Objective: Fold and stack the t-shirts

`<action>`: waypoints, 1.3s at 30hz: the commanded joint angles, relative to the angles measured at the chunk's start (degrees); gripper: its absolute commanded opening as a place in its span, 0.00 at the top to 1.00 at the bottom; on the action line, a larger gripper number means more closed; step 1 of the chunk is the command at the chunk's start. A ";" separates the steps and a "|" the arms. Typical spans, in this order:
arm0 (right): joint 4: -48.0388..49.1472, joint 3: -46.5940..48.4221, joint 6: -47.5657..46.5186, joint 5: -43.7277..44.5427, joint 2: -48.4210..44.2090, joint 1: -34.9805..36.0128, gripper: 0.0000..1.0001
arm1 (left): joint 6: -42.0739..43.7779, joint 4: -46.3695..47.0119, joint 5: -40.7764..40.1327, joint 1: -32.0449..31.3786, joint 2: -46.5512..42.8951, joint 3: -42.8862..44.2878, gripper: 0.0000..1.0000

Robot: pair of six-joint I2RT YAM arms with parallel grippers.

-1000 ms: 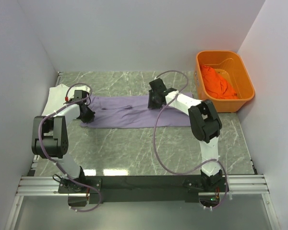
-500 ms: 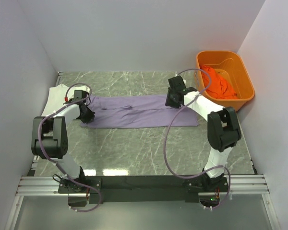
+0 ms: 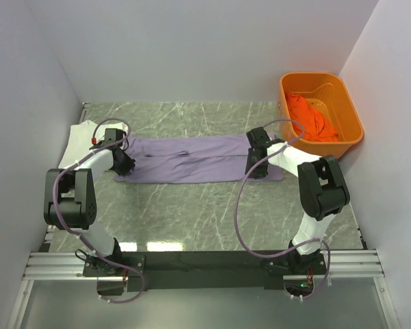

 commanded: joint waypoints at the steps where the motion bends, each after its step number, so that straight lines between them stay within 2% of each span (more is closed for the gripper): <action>1: 0.00 -2.30 0.09 0.15 -1.80 -3.15 0.59 | 0.06 -0.99 -1.06 -0.10 1.30 1.19 0.76; 5: -0.52 -4.93 0.96 0.15 -1.53 -5.96 0.60 | -0.11 -2.66 -2.47 -0.10 3.15 1.89 0.76; 11: 0.88 -7.67 1.41 0.76 -7.68 -8.70 0.60 | 0.68 -3.89 -2.99 1.66 2.98 3.82 0.75; 14: 1.14 -6.88 0.18 0.76 -10.92 -7.91 0.60 | 1.64 -2.85 -0.98 1.57 -0.09 3.91 0.68; 15: 1.75 -6.61 -0.26 0.59 -11.72 -6.43 0.61 | 1.82 -2.84 -0.02 1.40 -0.89 3.91 0.62; 19: 3.17 -4.07 -3.59 0.24 -13.40 -1.15 0.60 | 1.30 -4.77 0.70 -1.05 -5.81 4.35 0.51; 23: 2.99 1.98 -7.11 -1.16 -8.41 2.98 0.60 | -0.55 -4.77 0.08 -5.71 -8.45 5.22 0.41; 27: 0.45 7.00 -10.01 -1.17 -3.65 5.63 0.60 | -0.29 -5.56 0.08 -9.76 -5.22 8.48 0.30; 33: -0.79 10.79 -12.04 -2.84 2.68 6.86 0.57 | -1.43 -4.60 -0.88 -12.75 -0.73 9.54 0.28; 39: -3.69 10.18 -12.39 -2.84 5.93 7.74 0.58 | -0.29 -5.57 -1.59 -13.81 5.33 12.35 0.31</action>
